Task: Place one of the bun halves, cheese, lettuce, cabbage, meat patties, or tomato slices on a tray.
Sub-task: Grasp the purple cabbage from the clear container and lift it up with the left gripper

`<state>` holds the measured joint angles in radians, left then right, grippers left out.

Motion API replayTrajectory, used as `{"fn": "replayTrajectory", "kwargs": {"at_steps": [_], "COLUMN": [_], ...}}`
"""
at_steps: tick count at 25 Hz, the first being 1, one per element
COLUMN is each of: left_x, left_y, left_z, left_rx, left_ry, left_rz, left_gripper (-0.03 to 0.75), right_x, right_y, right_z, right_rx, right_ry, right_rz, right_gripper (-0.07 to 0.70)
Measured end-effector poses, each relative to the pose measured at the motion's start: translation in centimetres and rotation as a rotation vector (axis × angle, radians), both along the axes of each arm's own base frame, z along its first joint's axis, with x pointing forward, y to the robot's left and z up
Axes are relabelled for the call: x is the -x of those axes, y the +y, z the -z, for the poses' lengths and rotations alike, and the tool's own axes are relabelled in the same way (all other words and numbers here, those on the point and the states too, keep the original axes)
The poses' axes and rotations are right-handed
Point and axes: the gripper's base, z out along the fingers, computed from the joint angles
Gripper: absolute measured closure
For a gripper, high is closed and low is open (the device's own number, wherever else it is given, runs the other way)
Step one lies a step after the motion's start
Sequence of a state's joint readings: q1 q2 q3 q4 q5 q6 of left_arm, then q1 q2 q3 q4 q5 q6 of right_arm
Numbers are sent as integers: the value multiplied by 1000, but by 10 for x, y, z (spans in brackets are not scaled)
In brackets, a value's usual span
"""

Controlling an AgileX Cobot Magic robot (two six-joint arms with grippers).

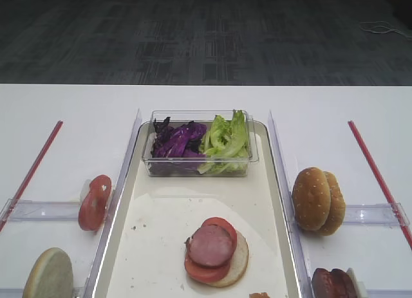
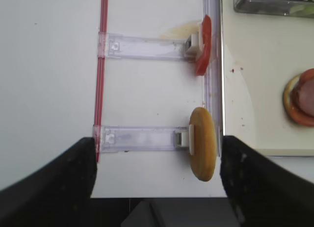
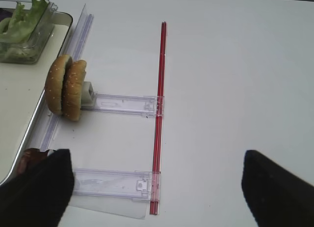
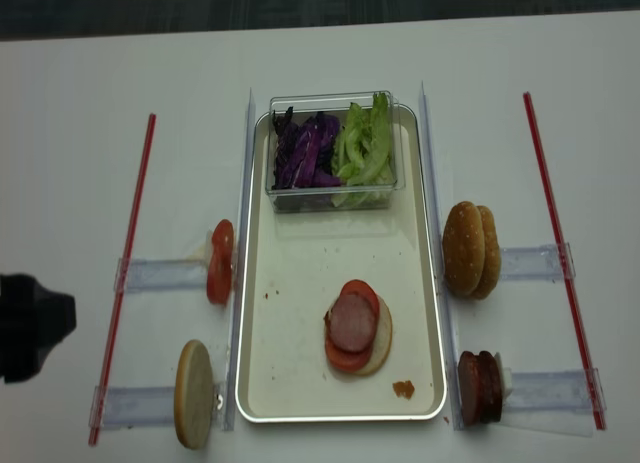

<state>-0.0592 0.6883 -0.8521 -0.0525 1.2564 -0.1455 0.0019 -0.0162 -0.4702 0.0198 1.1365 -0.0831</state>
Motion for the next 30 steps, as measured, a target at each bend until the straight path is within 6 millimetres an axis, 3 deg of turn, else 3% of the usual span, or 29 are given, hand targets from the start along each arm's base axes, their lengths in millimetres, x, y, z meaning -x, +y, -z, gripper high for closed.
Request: {"fn": "replayTrajectory", "kwargs": {"at_steps": [14,24,30], "left_x": [-88,-157,-202], "left_y": [-6,-10,-13], "left_z": [-45,-54,-47], "left_rx": [2,-22,-35], "left_ry": [35,63,94], "left_rz": [8,47,67], "left_gripper": [207,207,207], "right_x": [0,0,0], "right_y": [0,0,0], "right_z": [0,0,0], "right_rx": [0,0,0], "right_ry": [0,0,0], "right_rz": [0,0,0], "right_gripper": [-61,-61,-61]}}
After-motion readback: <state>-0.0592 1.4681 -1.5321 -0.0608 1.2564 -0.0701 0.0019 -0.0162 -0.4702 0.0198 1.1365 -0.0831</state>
